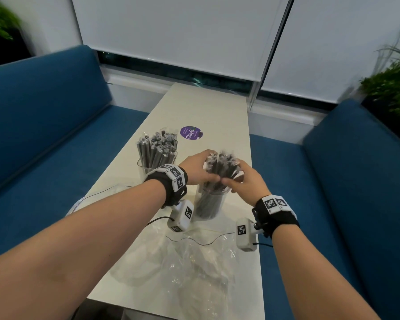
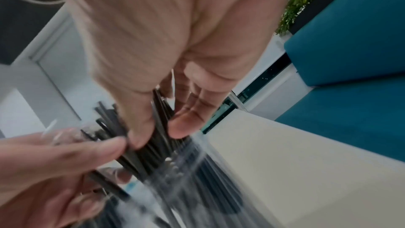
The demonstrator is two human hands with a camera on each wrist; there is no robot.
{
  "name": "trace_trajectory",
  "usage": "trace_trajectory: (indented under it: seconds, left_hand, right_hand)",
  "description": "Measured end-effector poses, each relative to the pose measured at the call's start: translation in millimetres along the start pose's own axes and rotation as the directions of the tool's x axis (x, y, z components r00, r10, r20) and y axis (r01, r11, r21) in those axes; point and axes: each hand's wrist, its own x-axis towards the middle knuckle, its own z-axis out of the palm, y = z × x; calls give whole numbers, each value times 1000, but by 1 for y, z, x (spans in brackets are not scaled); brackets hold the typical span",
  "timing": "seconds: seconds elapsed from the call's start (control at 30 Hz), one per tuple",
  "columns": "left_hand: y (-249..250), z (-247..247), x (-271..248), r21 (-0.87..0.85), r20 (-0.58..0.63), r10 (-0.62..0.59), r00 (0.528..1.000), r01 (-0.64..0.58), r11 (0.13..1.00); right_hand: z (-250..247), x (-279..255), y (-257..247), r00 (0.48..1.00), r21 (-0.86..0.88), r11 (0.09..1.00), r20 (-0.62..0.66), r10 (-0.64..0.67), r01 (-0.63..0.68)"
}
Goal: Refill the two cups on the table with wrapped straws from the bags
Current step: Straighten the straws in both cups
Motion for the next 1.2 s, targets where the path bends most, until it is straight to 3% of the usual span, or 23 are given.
trace_trajectory:
  seconds: [0.13, 0.27, 0.43, 0.53, 0.6, 0.63, 0.7, 0.77, 0.83, 0.9, 0.97, 1.03, 1.1, 1.2]
  left_hand:
    - [7, -6, 4, 21, -119, -5, 993, 8, 1000]
    - [7, -8, 1, 170, -38, -123, 992, 128, 977]
    - [19, -15, -27, 297, -21, -63, 998, 67, 953]
    - [20, -31, -64, 281, -40, -3, 999, 15, 959]
    - [14, -50, -91, 241, -100, 34, 994, -9, 970]
    - [8, -62, -103, 219, -140, 39, 989, -7, 976]
    - [-10, -90, -121, 189, -219, -2, 976, 45, 981]
    - [-40, -116, -126, 176, -281, -105, 954, 159, 971]
    - [-75, -139, -120, 171, -299, -192, 935, 250, 953]
    - [-107, -151, -105, 185, -248, -250, 936, 299, 936]
    - [-126, -154, -86, 209, -152, -227, 962, 256, 944]
    - [-127, -147, -69, 176, -66, -173, 983, 182, 967]
    - [-127, -142, -52, 107, -24, -115, 993, 117, 987]
    - [-129, -140, -32, -32, 31, -40, 999, 41, 999]
  right_hand:
    - [-7, 13, 0, 996, 19, 1000, -90, -12, 13]
    - [-7, 12, 4, 999, -114, 993, 42, 31, -26]
    - [-10, -12, 4, 998, -22, 998, 16, 63, -63]
    - [-14, -35, -4, 972, -59, 998, -237, 16, -31]
    - [-7, -51, -24, 902, -24, 994, -418, -109, 109]
    - [0, -58, -38, 884, 1, 983, -438, -164, 183]
    - [24, -64, -65, 906, 57, 957, -341, -249, 285]
    - [56, -61, -84, 945, 104, 948, -170, -280, 300]
    - [93, -46, -92, 967, 108, 962, -57, -247, 251]
    - [124, -24, -95, 992, 86, 988, -3, -130, 129]
    - [144, 2, -98, 999, 80, 996, 15, 40, -41]
    - [148, 24, -100, 991, 130, 983, 5, 133, -132]
    - [146, 43, -106, 992, 176, 977, -10, 123, -120]
    - [132, 63, -120, 1000, 124, 992, 26, -1, -2]
